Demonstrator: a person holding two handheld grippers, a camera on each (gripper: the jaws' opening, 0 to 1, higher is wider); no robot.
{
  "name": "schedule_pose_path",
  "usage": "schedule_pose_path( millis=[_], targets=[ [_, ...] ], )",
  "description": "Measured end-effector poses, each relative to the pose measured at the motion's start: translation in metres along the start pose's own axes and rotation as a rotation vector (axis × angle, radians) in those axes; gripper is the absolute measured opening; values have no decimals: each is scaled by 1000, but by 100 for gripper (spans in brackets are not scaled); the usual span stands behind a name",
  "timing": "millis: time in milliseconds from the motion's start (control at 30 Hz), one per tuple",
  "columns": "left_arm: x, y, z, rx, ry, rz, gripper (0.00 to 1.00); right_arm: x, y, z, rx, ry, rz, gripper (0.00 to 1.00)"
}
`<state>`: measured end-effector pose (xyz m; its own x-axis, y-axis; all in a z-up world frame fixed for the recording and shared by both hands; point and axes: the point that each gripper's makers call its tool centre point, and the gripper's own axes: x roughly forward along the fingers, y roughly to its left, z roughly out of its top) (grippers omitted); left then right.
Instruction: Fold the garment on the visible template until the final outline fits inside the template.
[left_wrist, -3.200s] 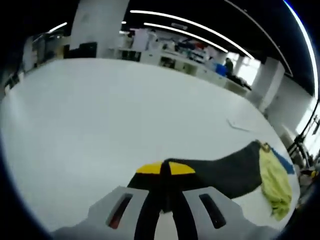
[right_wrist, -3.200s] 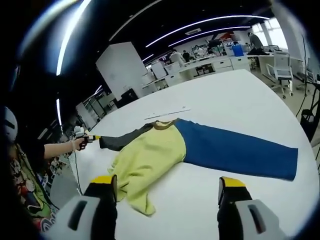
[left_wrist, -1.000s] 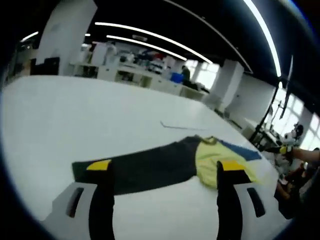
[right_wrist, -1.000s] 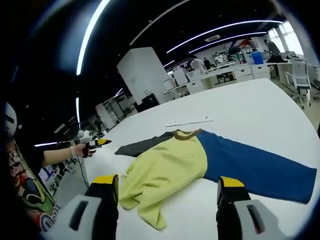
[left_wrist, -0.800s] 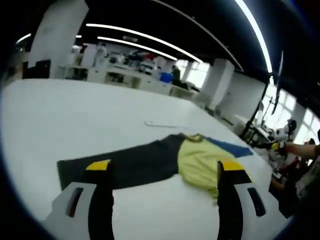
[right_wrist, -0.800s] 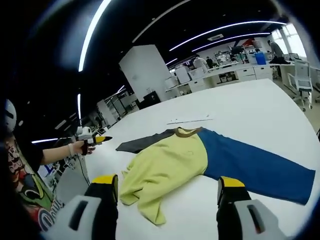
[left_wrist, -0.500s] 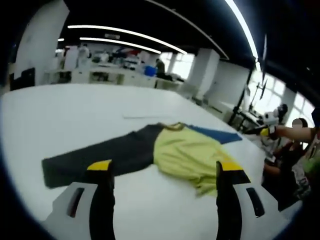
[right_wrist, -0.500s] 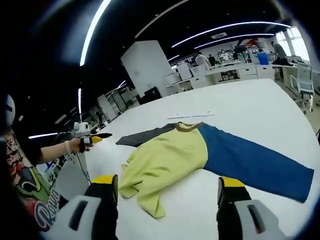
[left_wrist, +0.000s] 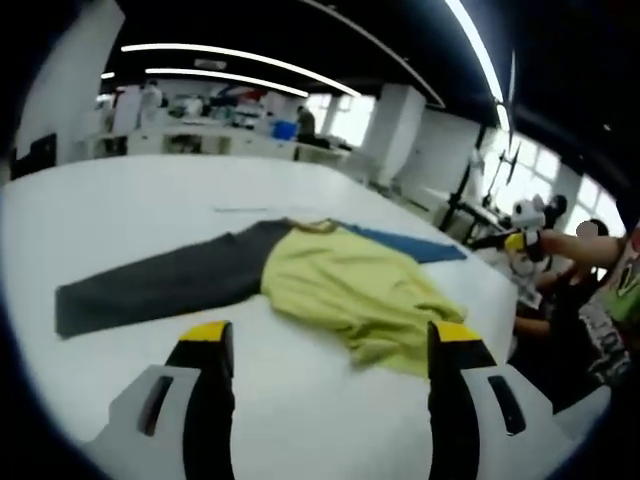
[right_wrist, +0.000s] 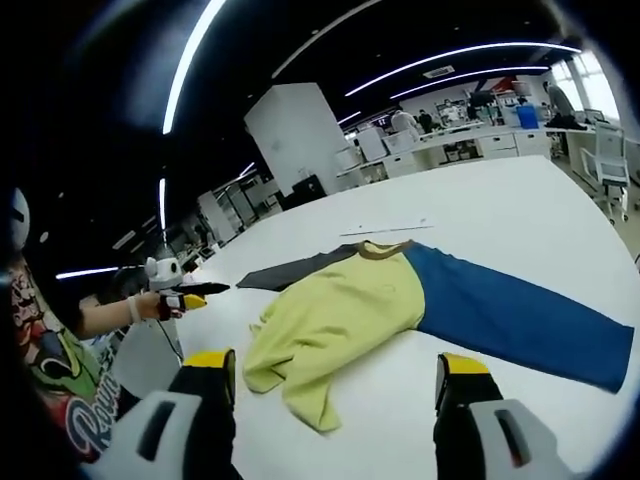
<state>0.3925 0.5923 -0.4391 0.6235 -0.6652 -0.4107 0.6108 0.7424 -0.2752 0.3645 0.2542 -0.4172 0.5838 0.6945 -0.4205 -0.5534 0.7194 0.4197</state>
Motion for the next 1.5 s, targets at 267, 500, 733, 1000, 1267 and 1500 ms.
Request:
schedule_pose_path(
  millis=[267, 500, 733, 1000, 1267, 1500],
  targets=[
    [6, -7, -15, 1, 27, -12, 71, -3, 1, -6, 11, 2, -5, 79],
    [20, -20, -30, 45, 75, -51, 59, 7, 12, -28, -24, 62, 15, 73],
    [39, -28, -49, 95, 125, -80, 41, 17, 16, -51, -45, 106, 28, 70],
    [59, -24, -58, 84, 144, -81, 27, 22, 7, -76, -140, 184, 6, 54],
    [64, -19, -62, 58, 155, -69, 20, 39, 6, -101, -334, 284, -8, 37],
    [68, -20, -62, 58, 159, -80, 20, 51, 7, -108, -494, 321, -3, 26]
  ],
)
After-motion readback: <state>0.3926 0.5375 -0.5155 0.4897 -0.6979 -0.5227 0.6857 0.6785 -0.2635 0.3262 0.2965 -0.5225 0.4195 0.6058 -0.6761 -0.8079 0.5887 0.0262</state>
